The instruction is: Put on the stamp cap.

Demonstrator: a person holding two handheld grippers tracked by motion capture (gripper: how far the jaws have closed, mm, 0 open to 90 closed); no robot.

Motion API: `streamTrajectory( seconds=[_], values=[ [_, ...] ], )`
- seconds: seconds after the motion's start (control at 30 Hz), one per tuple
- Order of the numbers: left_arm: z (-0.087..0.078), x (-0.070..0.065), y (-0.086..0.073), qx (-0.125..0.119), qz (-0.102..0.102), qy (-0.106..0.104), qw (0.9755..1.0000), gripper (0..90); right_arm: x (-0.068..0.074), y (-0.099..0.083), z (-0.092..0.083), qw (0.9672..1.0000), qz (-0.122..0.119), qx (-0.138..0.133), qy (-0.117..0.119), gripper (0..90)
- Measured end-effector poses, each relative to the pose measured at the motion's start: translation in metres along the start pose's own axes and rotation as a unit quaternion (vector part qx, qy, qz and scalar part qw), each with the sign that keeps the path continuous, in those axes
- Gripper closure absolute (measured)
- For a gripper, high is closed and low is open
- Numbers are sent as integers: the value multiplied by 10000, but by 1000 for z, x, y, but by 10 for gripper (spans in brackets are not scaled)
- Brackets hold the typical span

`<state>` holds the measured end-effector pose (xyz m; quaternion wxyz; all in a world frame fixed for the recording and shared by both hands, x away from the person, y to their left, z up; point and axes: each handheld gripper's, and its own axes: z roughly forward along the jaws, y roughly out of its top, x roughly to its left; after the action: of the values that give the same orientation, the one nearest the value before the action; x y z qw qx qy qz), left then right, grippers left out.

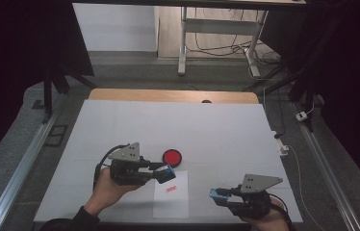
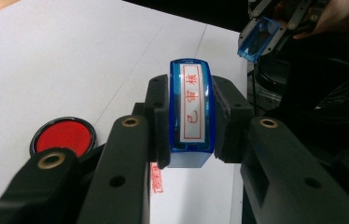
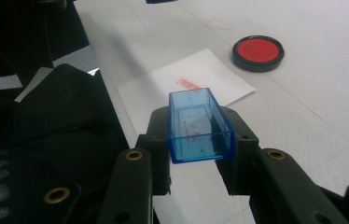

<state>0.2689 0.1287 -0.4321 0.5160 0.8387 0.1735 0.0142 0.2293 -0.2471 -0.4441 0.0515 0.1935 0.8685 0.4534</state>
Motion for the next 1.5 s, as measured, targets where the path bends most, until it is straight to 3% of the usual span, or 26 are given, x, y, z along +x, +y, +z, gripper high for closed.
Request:
streamTrajectory(
  seconds=[0.47,0.87,1.23,1.5],
  values=[
    [0,0,1,-38,70,-124,9999,701,-1,18,33,9987,-225,-61,444,690],
    [-2,-1,2,-171,134,-294,9993,701,-4,26,53,9973,-318,-54,656,691],
    [0,-3,3,-190,387,-424,9982,702,-7,38,80,9925,-288,-35,1184,691],
    [2,-6,3,-175,588,-517,9968,703,-8,48,97,9881,-465,-106,1459,693]
  ],
)
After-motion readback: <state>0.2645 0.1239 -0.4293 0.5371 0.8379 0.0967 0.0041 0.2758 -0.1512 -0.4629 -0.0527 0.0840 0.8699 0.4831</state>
